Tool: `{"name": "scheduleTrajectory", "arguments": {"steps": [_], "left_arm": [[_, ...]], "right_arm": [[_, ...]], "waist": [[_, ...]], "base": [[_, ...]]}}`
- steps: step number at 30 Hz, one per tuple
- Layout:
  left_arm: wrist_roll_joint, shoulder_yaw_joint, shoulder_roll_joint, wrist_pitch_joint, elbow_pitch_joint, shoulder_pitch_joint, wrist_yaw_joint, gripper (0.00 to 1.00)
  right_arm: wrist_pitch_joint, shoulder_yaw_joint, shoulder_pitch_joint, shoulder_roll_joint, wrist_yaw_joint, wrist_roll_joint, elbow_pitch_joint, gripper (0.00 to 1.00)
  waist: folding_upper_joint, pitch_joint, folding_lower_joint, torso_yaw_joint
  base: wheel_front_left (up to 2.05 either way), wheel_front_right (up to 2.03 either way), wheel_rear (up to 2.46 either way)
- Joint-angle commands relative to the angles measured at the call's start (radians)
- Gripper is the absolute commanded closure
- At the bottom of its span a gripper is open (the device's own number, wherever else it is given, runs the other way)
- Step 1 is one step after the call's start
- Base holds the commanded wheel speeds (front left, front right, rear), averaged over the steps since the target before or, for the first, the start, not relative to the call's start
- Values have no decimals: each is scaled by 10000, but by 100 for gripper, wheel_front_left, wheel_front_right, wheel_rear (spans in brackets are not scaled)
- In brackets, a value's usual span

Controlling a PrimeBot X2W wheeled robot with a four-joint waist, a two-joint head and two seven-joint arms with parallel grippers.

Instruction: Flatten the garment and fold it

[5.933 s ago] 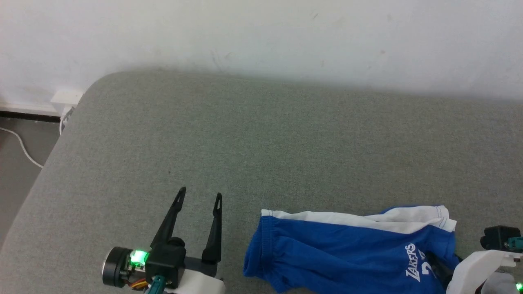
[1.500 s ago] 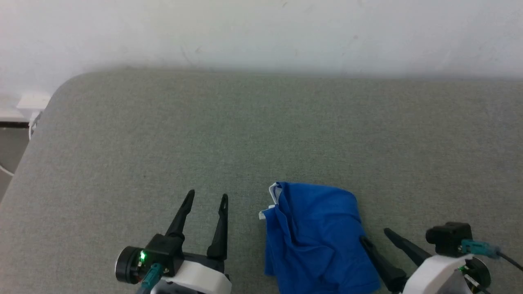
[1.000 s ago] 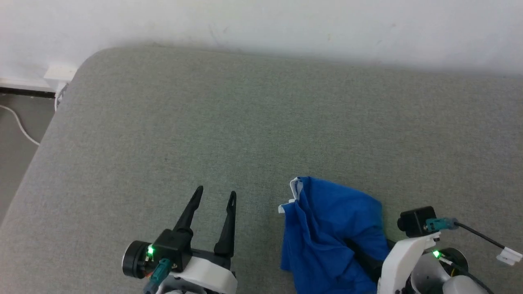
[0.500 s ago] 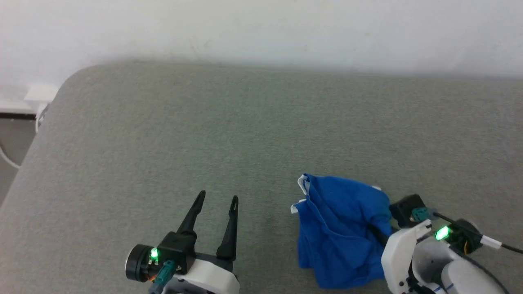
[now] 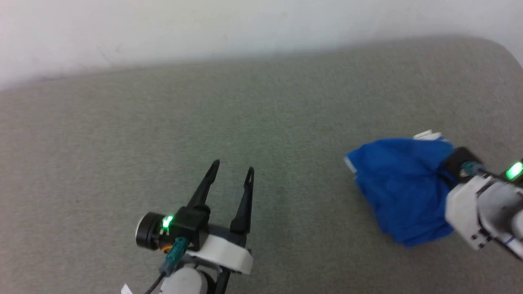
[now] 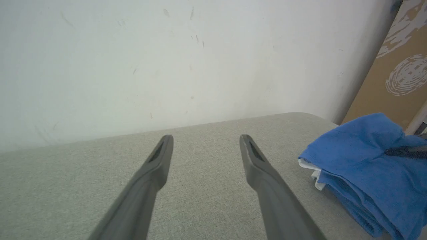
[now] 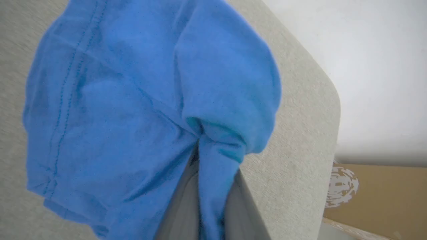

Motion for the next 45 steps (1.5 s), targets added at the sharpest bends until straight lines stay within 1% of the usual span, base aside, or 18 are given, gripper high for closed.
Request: {"name": "scheduleTrajectory", "arguments": {"steps": [1,4,8,12,16,19,24,28,33,34,35,40,43,45], "left_arm": [[31,-51,-1,-47,-70,-282,28,0],[136,-147,-1,-47,-167,-655,-9,0],[257,-286,-1,-47,-303,-1116,-101,0],[378,-419,-1,-47,-467,-1415,-160,0],[468,-464,-1,-47,-573,-1601,-170,0],[536,-447,-1,-47,-636,-1722,-168,0],[636,-414,-1,-47,-763,-1876,-218,0],[684,-396,-1,-47,-794,-1919,-223,0],[620,-421,-1,-47,-767,-1931,-187,0],[592,-426,-1,-47,-746,-1916,-165,0],[563,-425,-1,-47,-718,-1890,-143,0],[414,-413,-1,-47,-597,-1741,-70,0],[273,-401,-1,-47,-471,-1571,-24,0],[180,-410,-1,-47,-366,-1438,1,0]], "right_arm": [[-114,82,-309,-241,-19,146,124,100],[-448,102,-627,-765,-19,361,537,100],[-1034,-160,-888,-1289,-19,504,1355,100],[-1727,-649,-1012,-1732,-19,569,2515,100],[-2469,-1172,-1134,-2037,-19,517,3843,100],[-3016,-1626,-1329,-2145,-19,415,4828,100],[-3671,-2226,-1792,-2229,-19,-102,6185,100],[-4133,-2632,-2250,-2144,-19,-621,6948,100],[-4237,-2895,-2558,-1805,-19,-1185,7663,100],[-4346,-2979,-2607,-1764,-19,-1267,7750,69],[-4435,-3058,-2640,-1724,-19,-1344,7847,0],[-4676,-3212,-2720,-1576,-19,-1560,8059,0],[-4813,-3358,-2762,-1453,-19,-1262,8068,0],[-4814,-3270,-2714,-1521,-19,-1131,7981,0]], "waist": [[0,1088,0,-811],[0,1672,0,-850],[0,2309,0,-658],[0,2827,0,-407],[0,3234,0,-151],[0,3514,0,-15],[0,3894,0,144],[0,4038,0,210],[0,3983,0,304],[0,3923,0,319],[0,3836,0,330],[0,3334,0,354],[0,2821,0,363],[0,2395,0,399]], "base": [[0,0,0],[0,0,0],[0,0,0],[0,0,0],[0,0,0],[0,0,0],[0,0,0],[0,0,0],[0,0,0],[0,0,0],[0,0,0],[0,0,0],[0,0,0],[0,0,0]]}}
